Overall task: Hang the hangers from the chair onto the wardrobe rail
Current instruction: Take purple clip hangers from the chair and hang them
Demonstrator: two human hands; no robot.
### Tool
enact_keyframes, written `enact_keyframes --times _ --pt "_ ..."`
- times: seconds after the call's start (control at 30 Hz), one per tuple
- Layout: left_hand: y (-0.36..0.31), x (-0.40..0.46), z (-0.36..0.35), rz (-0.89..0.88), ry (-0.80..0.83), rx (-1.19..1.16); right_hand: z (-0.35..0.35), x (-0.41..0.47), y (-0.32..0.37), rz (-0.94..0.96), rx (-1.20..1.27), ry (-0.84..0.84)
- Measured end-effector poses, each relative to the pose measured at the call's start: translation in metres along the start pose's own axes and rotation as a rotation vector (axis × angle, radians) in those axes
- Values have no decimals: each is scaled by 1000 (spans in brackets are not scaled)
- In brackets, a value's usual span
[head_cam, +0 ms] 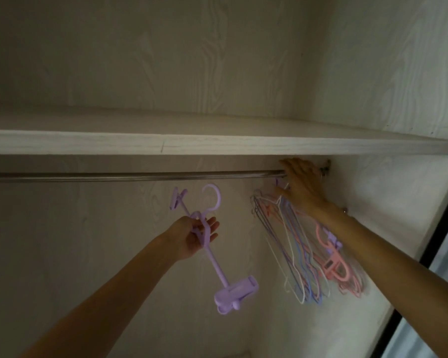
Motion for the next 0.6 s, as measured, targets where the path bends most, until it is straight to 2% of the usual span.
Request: enact_keyframes --times 0.03,0.07,0.1,0.17,0.2,0.23,0.33,0.47,0.53,0.6 --pt "2 1 -1 -11 9 4 9 -9 15 -21 141 -28" --pt "4 3 -2 -28 22 22 13 -21 34 -40 321 43" --pt "6 5 -4 -46 33 43 12 -36 57 -50 510 209" --pt "13 7 -8 -76 40 88 2 -75 107 -62 790 667" --pt "19 7 -12 -83 50 100 -4 -93 124 -33 835 809" --pt "25 7 -17 -88 68 104 -11 -104 135 -5 859 858" --pt "42 8 -29 -77 88 134 -24 -115 130 -128 895 778" --pt "59 9 -42 28 143 333 -24 -122 113 -246 962 710" --pt "57 8 -42 90 127 560 -17 -127 104 -250 918 685" --pt "45 2 -40 101 76 1038 -16 -133 89 -267 861 699"
Point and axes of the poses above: each hand's wrist, its own x-axis towards the middle knuckle, its own z-axis out of the back of the hand, y = z × x, the point moved 7 cm from there along x, towards the middle knuckle, and after that the axes turned 8 degrees about -x, right-handed, at the moved point
